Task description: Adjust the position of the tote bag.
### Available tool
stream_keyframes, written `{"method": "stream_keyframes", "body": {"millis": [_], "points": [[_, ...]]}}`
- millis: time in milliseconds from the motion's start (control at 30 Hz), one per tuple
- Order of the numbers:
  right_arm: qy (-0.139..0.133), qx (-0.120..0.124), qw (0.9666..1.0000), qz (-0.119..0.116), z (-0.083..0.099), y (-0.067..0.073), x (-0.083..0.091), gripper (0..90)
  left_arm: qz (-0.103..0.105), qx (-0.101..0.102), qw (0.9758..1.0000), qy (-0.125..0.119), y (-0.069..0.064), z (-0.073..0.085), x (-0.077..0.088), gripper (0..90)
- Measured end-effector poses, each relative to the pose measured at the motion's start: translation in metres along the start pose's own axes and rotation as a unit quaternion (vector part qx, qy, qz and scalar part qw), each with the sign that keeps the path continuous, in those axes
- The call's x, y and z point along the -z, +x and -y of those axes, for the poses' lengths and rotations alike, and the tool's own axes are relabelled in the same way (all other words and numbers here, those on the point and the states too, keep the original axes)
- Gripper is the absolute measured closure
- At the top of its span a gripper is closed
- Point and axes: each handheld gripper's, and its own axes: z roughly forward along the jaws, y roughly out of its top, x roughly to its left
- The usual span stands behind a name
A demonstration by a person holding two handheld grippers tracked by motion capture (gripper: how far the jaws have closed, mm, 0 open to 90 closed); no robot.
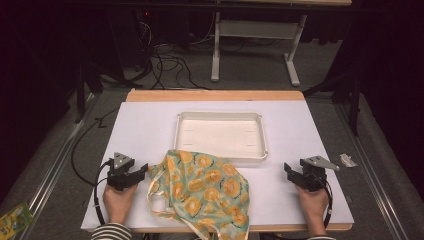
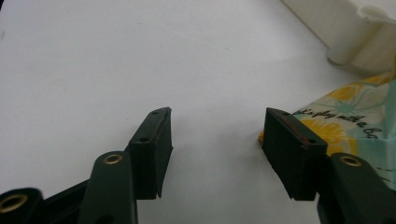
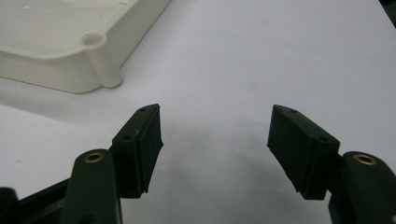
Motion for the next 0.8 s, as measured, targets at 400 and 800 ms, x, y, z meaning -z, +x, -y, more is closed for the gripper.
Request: {"method": "stream_keyframes", "body": {"millis": [400,800], "points": [[-0.003,-0.002,1.0,0.002,0.0002,-0.0004,0.0005,35.9,0.0,-0.009,1.0,0.0,-0.0016,-0.0002,0.0005,44.5],[-0.001,-0.011,0.9999,-0.001,0.0,-0.0027,-0.0003,36.1,0.006,0.008,0.9999,-0.011,0.0004,-0.0009,0.0034,43.0]]}}
